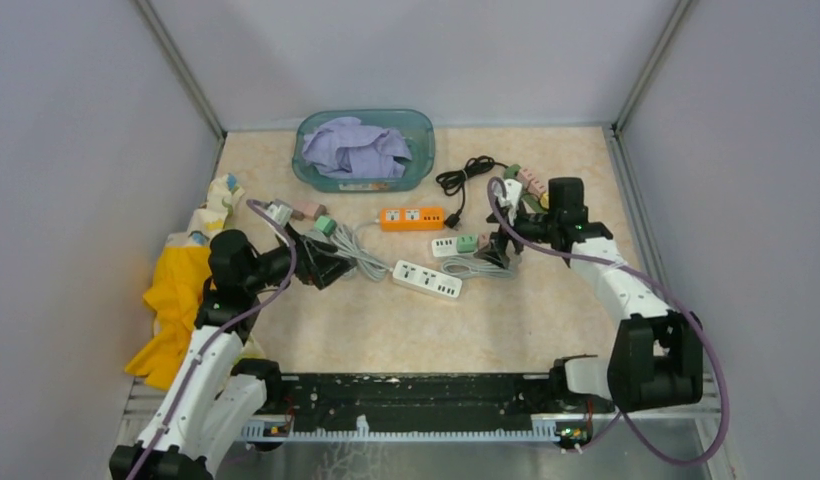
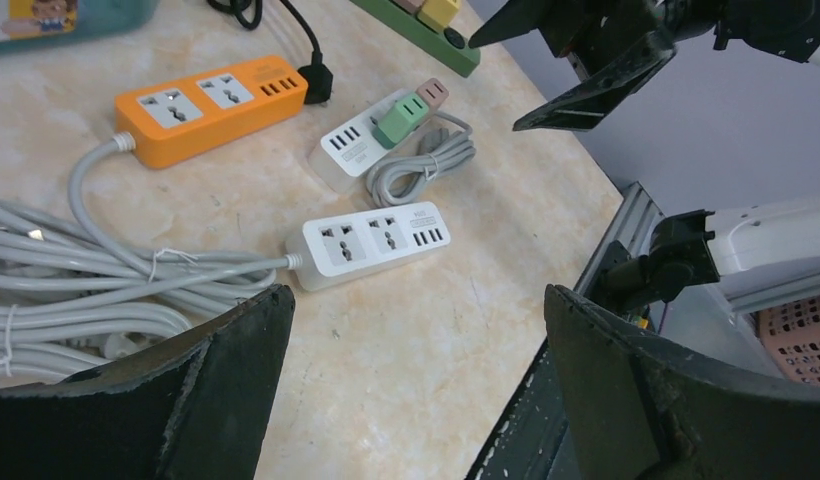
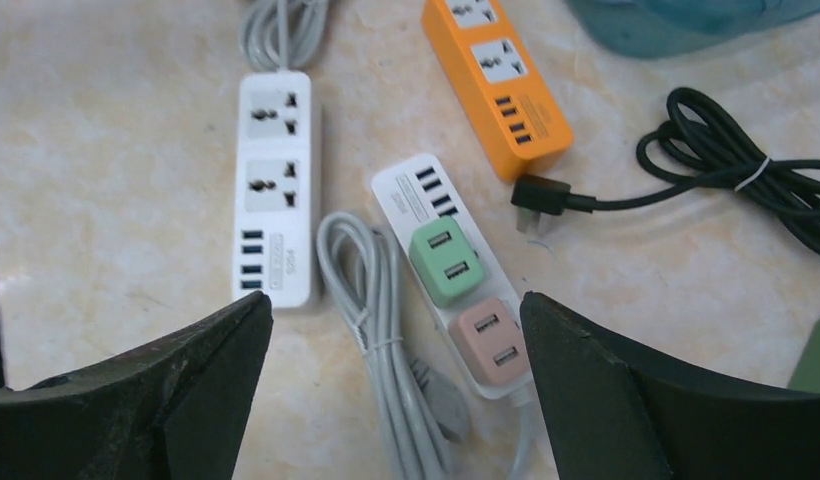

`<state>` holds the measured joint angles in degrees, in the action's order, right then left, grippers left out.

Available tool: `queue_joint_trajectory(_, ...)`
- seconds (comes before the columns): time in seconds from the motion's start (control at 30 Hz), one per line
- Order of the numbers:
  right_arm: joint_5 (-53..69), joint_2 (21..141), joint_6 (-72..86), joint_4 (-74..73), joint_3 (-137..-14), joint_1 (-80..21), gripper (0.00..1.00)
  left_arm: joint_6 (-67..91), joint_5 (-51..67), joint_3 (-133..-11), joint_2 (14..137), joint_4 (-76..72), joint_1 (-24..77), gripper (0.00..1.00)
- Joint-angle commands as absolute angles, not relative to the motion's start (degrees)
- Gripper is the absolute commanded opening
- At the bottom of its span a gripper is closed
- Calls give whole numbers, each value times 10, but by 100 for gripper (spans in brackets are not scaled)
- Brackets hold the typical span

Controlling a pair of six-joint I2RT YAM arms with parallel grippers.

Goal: Pull the plug off the socket
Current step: Place the socket at the center of the board, then move the socket to the center of the board.

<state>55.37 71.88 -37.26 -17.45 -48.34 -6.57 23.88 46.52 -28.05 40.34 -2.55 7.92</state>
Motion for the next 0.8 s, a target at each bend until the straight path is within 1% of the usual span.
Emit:
queue_joint_trajectory(0.0, 476, 766, -491, -239, -502, -61, 88, 175, 446, -316, 413, 19, 76, 100)
queue_joint_trajectory(0.1, 451, 808, -522, -281, -522, -61, 78, 168, 452, -323, 420, 13, 76, 100)
queue_joint_trajectory(0.17, 438, 830, -546, -291, -519, -62, 75, 160, 436, -327, 421, 21, 75, 100)
queue_joint_trajectory(0.33, 350, 848, -542, -247, -500, -82, 75, 163, 441, -323, 419, 18, 72, 100)
queue_joint_trajectory(0.43, 338, 852, -534, -241, -502, -86, 75, 161, 437, -325, 416, 20, 71, 100)
queue_joint_trajectory(0.53, 377, 832, -526, -246, -505, -85, 76, 160, 433, -325, 411, 21, 70, 100)
queue_joint_trajectory(0.67, 487, 793, -521, -288, -528, -71, 77, 162, 437, -323, 412, 17, 70, 100)
queue_joint_trajectory(0.77, 540, 769, -526, -301, -533, -56, 78, 163, 440, -324, 413, 18, 68, 100)
